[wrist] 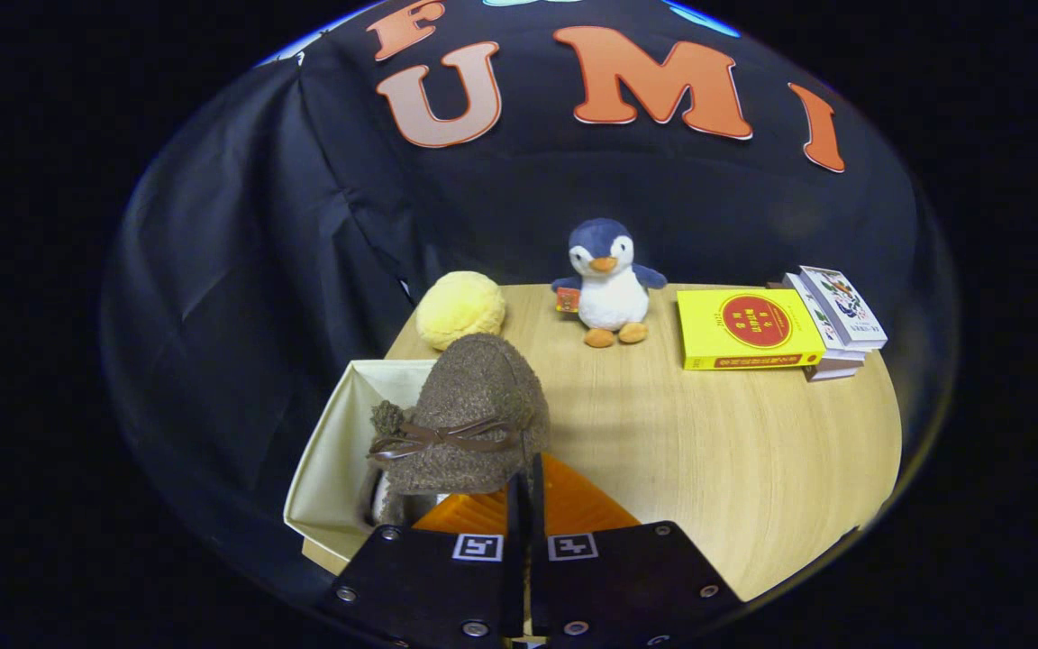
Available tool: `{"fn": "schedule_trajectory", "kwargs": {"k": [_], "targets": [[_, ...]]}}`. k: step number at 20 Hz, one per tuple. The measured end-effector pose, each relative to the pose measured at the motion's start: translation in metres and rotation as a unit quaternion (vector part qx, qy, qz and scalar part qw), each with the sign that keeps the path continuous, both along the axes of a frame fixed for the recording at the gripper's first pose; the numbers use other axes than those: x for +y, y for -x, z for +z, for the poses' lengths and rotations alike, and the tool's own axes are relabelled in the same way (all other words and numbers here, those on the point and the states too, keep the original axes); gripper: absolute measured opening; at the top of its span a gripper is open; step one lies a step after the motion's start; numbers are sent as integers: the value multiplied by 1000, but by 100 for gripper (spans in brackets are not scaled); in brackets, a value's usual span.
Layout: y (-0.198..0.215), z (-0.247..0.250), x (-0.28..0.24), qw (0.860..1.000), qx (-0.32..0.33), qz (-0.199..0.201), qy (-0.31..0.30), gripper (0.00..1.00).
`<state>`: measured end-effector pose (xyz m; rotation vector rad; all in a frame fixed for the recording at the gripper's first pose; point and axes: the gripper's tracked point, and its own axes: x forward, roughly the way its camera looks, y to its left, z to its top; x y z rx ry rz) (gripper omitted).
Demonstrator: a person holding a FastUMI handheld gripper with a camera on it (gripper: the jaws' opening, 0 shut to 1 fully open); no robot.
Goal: Open the storage box then place both shoes into the box .Put the left shoe in first, then the right shoe, with the right side of both shoes facing outward in a uniform manner.
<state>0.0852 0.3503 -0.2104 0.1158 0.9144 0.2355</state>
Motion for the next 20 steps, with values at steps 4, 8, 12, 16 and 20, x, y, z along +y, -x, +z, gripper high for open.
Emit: {"fn": "schedule_trajectory", "kwargs": {"k": [4,8,12,16,20], "targets": [[-6,-1,37,1000,7,9,-11,4],[-7,-15,69,1000,24,8,-14,4],[0,-40,83,999,43,3,9,5],[14,-62,83,997,70,-6,33,9],[30,-66,89,996,91,8,17,23]]}}
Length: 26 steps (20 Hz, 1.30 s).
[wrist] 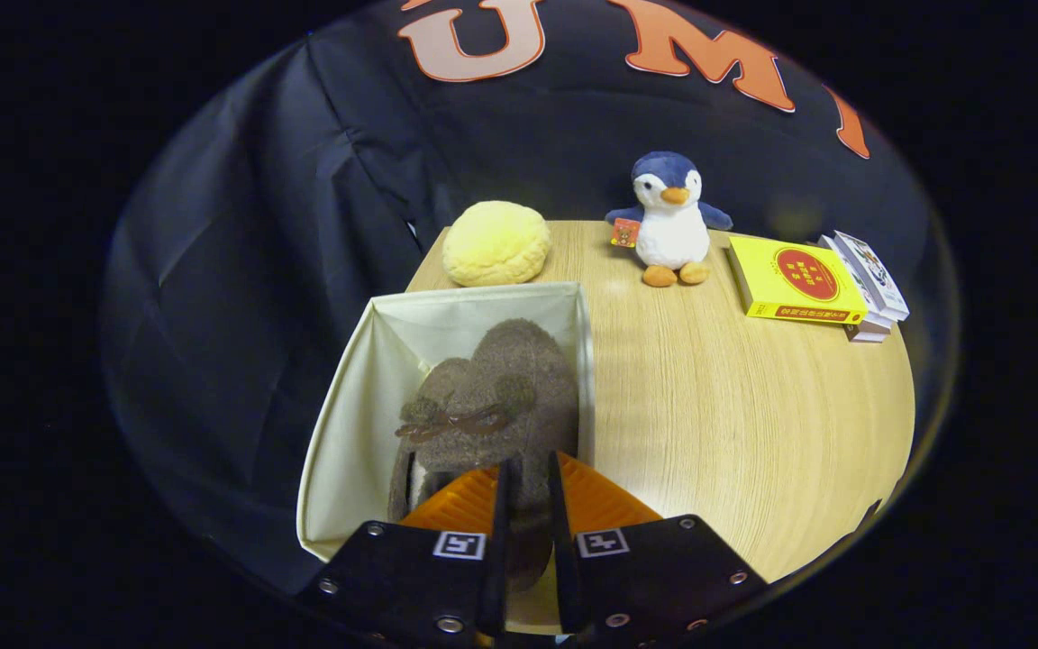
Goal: Open the storage box then place both shoes into the box .Put the left shoe in first, then the right shoe, with the right side of both shoes facing outward in a uniform manner.
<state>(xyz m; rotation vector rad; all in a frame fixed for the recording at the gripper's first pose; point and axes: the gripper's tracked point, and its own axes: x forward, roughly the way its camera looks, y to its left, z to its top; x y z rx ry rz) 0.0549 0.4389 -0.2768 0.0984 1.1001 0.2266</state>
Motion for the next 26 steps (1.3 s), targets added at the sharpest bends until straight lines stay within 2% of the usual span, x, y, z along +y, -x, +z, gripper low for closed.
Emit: {"fn": "schedule_trajectory", "kwargs": {"k": [4,5,8,10,16,26], "targets": [[-7,34,-8,998,-45,16,-35,52],[-7,41,-13,997,-54,17,-45,56],[-20,64,-55,992,-118,23,-31,74],[-24,75,-85,988,-149,23,-26,82],[-41,127,-182,967,-255,-13,-18,94],[-42,207,-324,914,-399,-68,38,96]]}}
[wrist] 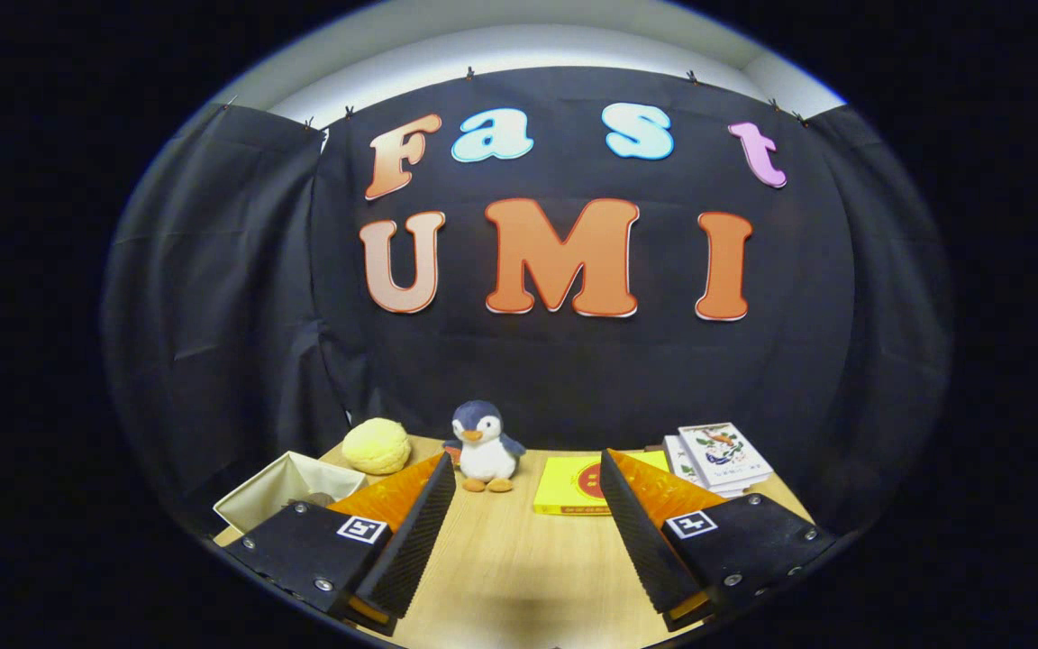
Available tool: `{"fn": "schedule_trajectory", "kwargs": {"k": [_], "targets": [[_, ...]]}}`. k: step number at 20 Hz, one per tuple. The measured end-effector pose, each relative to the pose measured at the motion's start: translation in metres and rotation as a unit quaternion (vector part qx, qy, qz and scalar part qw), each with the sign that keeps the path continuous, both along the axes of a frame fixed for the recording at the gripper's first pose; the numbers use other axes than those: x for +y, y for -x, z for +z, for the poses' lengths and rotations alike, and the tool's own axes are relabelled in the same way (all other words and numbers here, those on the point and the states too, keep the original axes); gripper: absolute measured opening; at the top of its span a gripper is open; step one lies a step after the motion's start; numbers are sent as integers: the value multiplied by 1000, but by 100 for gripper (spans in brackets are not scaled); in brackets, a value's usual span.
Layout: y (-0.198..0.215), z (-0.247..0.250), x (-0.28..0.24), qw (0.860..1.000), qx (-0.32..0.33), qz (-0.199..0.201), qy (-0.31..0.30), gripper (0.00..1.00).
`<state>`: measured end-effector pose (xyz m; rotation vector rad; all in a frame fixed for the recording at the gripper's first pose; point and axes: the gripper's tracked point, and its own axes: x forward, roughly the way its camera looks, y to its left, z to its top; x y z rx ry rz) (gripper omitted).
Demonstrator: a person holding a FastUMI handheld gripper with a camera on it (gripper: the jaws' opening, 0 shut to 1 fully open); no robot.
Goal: Open the storage box then place both shoes into the box .Put the left shoe in first, then the right shoe, with the right side of both shoes facing outward in a uniform manner.
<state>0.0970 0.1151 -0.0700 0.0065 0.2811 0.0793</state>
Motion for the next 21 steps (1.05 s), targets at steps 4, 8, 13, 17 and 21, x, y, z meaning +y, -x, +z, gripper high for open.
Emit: {"fn": "schedule_trajectory", "kwargs": {"k": [4,8,13,17,21], "targets": [[6,22,-36,999,-44,-10,17,97],[10,30,-61,998,-59,-21,21,96],[11,36,-72,997,-72,-27,18,96],[11,45,-72,995,-89,-28,23,96],[10,51,-72,994,-99,-29,31,97]]}}
